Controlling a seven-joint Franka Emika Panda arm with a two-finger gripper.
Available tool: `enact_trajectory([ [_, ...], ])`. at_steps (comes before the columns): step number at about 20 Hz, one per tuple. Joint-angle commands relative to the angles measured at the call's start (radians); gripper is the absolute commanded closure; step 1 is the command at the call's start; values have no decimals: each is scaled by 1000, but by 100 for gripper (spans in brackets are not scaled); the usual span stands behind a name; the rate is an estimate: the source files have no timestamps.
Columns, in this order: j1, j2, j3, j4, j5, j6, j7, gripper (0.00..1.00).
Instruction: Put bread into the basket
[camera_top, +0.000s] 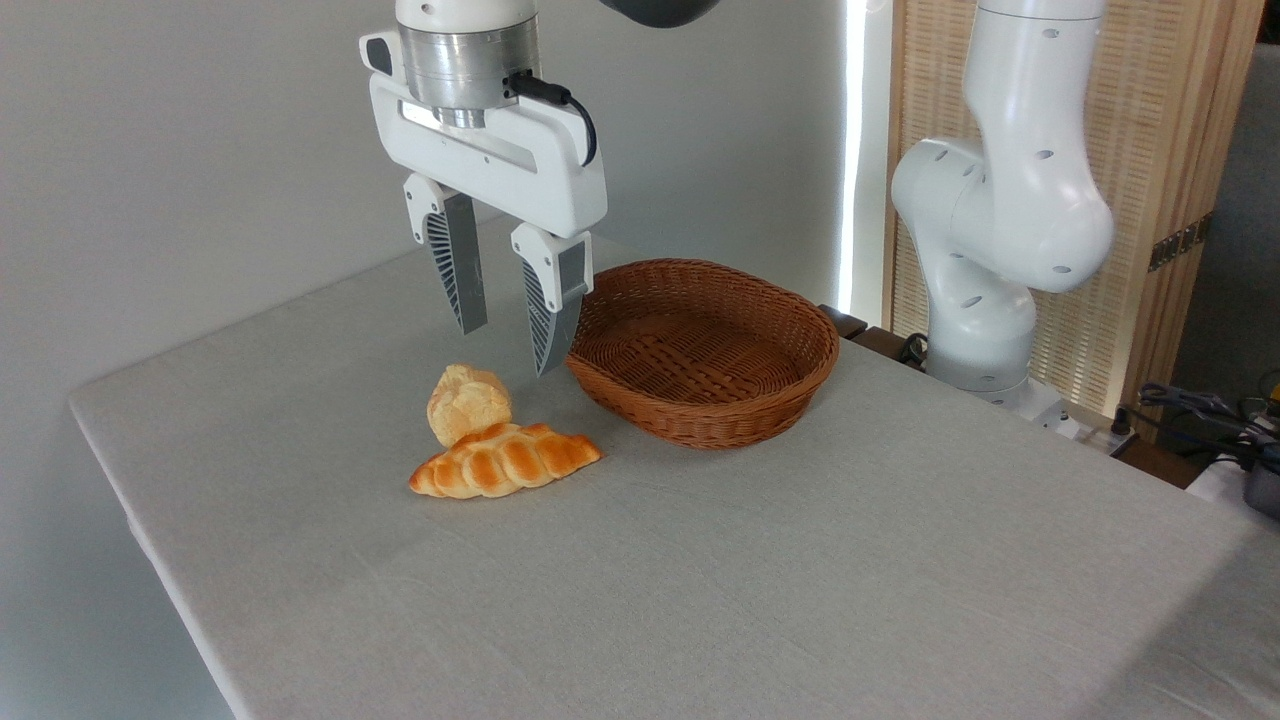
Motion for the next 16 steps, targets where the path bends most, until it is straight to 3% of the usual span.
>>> enact_trajectory([
  [1,-1,-6,7,4,-2,-32,6,0],
  [16,-1,4,7,-9,0,-67,27,0],
])
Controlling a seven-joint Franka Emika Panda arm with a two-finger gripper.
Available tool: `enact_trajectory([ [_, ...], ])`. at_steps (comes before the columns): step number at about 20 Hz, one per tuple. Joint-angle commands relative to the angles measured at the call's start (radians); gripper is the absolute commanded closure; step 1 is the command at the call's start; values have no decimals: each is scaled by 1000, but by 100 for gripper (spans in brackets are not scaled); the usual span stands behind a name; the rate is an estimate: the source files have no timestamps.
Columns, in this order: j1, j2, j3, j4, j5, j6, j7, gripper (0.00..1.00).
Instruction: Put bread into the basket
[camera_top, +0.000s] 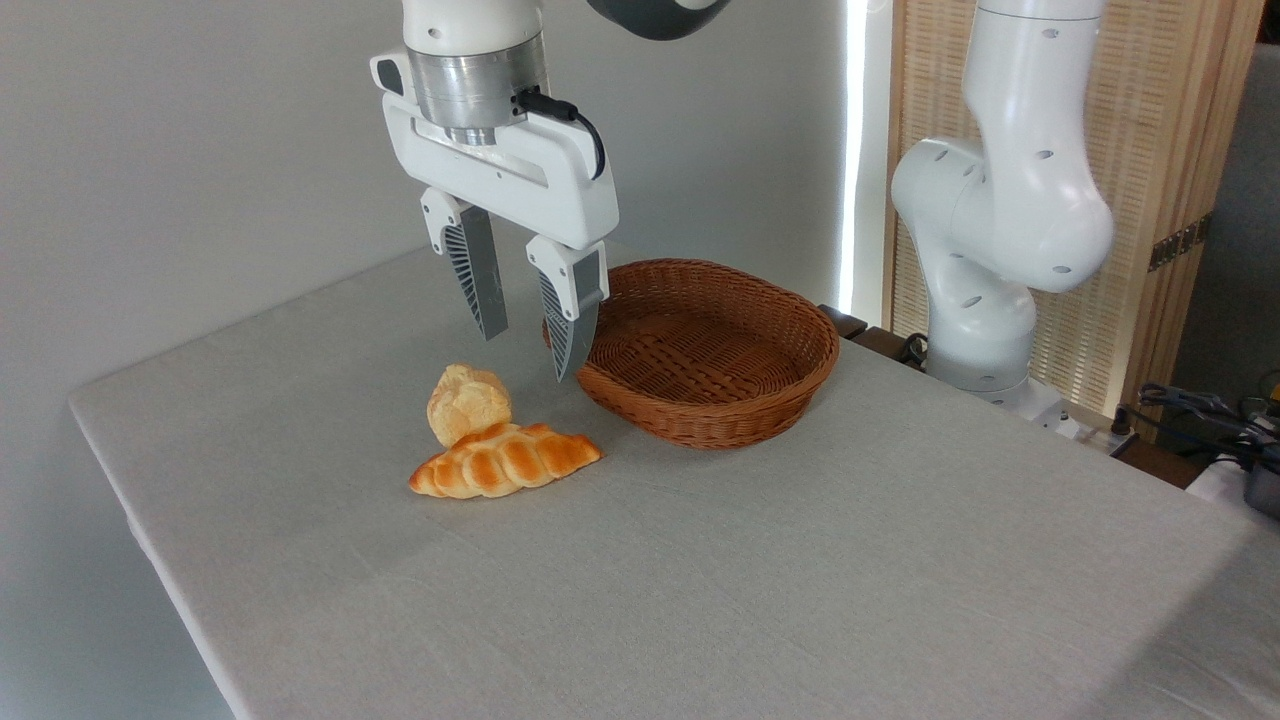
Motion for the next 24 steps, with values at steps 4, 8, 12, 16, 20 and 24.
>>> enact_trajectory([
  [4,-1,0,7,6,0,-23,20,0],
  [8,-3,0,6,3,0,-23,20,0],
  [12,-13,-9,-2,-28,0,-14,20,0],
  [16,-44,-7,-5,-54,0,18,20,0],
  [20,-133,-3,-5,-104,1,122,20,0],
  [24,-208,9,-7,-160,3,297,74,0],
])
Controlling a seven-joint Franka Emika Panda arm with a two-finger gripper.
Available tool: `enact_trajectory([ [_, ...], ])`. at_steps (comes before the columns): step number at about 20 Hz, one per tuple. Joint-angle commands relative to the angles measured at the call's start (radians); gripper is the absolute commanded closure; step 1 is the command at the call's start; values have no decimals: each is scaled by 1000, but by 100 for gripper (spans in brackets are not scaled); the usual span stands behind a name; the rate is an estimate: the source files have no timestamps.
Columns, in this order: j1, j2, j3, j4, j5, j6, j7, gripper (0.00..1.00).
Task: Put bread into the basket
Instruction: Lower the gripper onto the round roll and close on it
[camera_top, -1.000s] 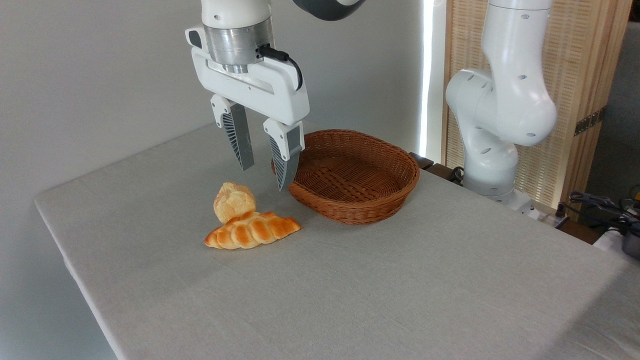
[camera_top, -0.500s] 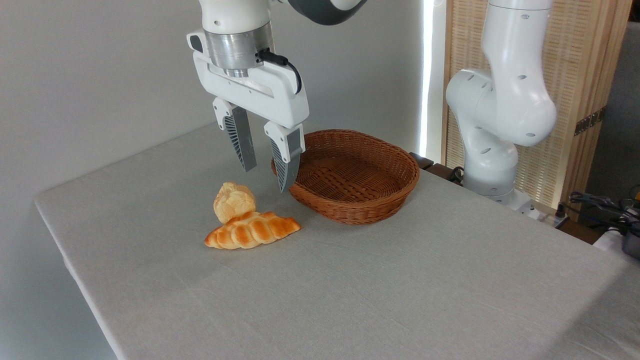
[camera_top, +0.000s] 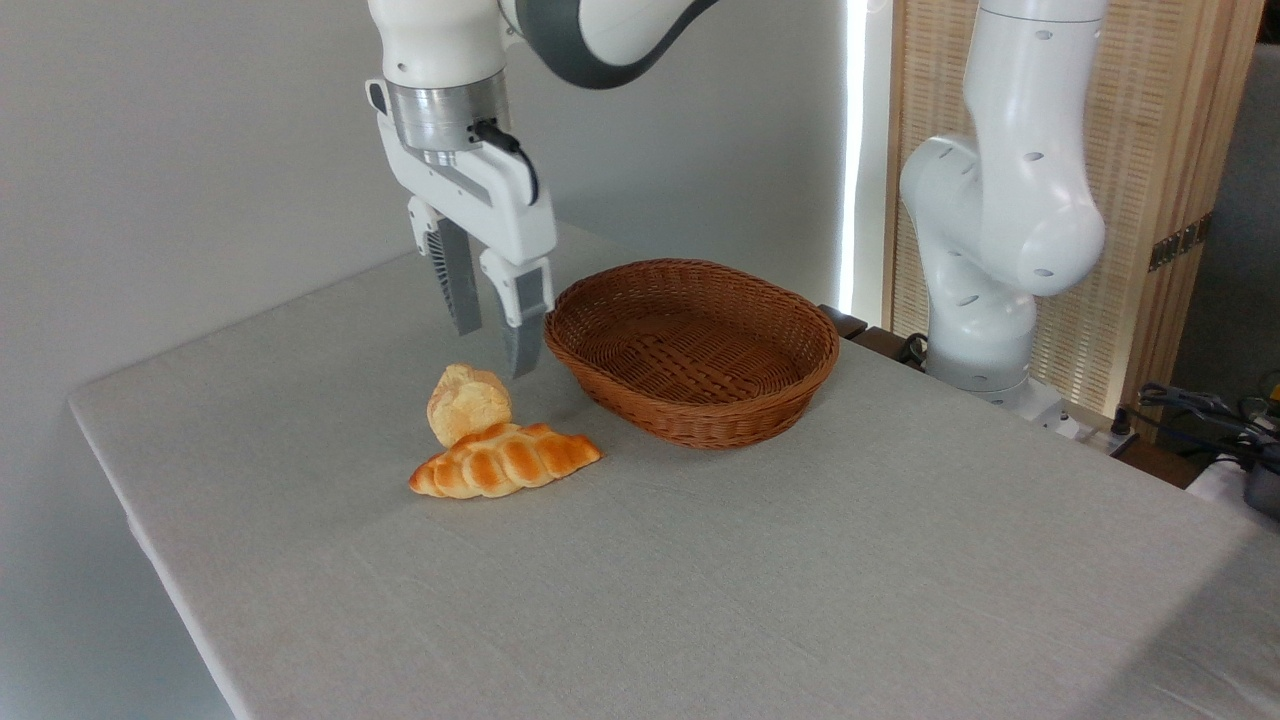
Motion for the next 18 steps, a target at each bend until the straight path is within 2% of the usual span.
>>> enact_trajectory([
  [1,-62,8,9,-67,3,152,121,0],
  [6,-111,54,9,-82,4,162,192,0],
  [8,-115,68,9,-82,3,164,241,0],
  [13,-137,93,9,-89,3,171,251,0],
  [18,-148,105,9,-127,3,277,248,0],
])
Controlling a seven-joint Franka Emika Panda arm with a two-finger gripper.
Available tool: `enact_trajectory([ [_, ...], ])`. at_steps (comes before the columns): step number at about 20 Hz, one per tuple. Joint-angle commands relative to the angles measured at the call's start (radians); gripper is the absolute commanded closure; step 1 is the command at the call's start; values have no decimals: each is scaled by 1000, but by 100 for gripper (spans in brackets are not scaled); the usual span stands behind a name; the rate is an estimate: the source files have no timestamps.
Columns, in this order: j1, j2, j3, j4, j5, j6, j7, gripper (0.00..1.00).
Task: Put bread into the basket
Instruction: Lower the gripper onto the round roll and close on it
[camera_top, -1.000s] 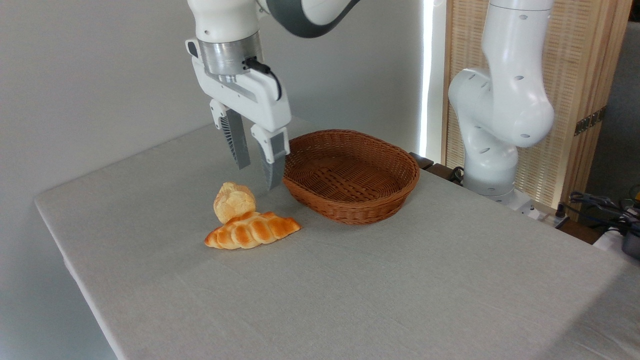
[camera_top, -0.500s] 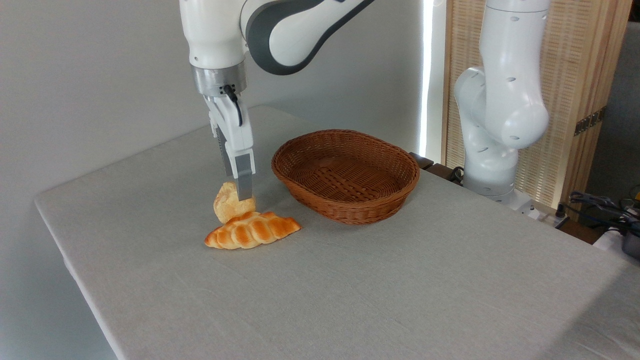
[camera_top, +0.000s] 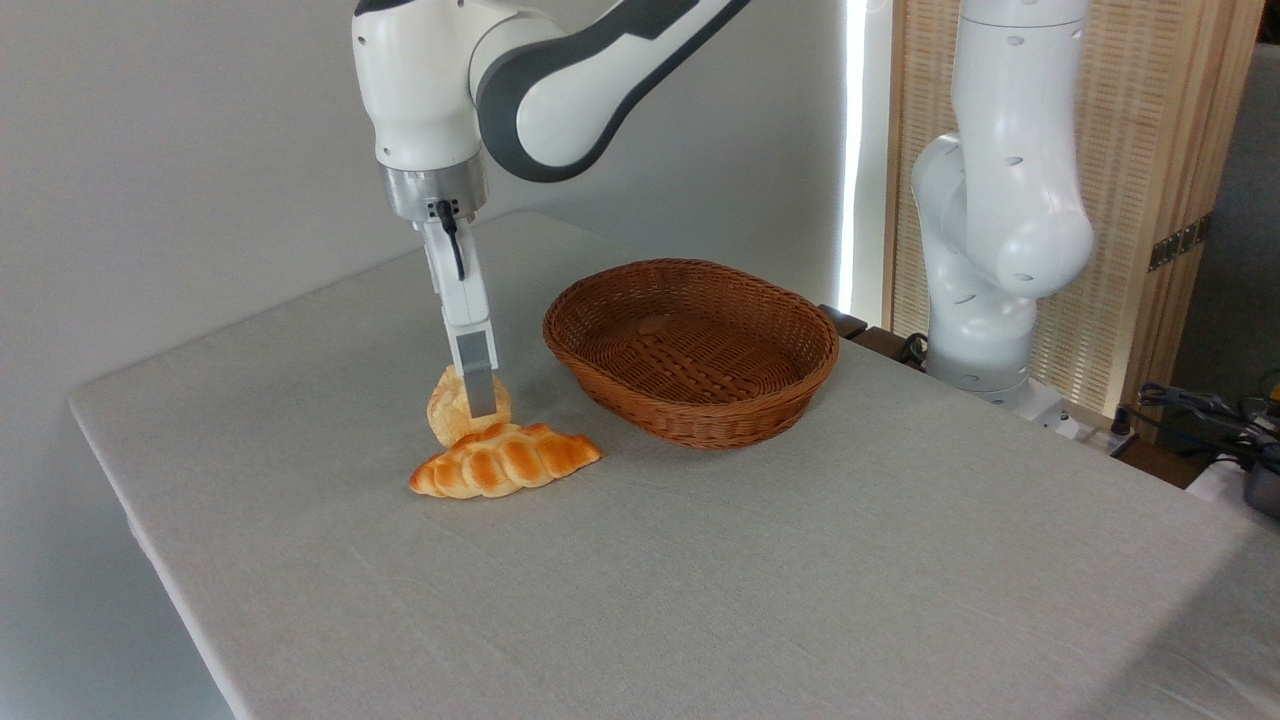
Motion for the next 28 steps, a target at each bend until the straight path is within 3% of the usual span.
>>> enact_trajectory([
  [1,-11,1,10,-30,3,68,15,0],
  [3,-19,2,10,-39,3,66,15,0],
  [7,-22,12,10,-39,42,82,18,45],
  [10,-22,13,10,-41,42,82,15,66],
  [28,-19,1,13,-39,22,74,6,68],
])
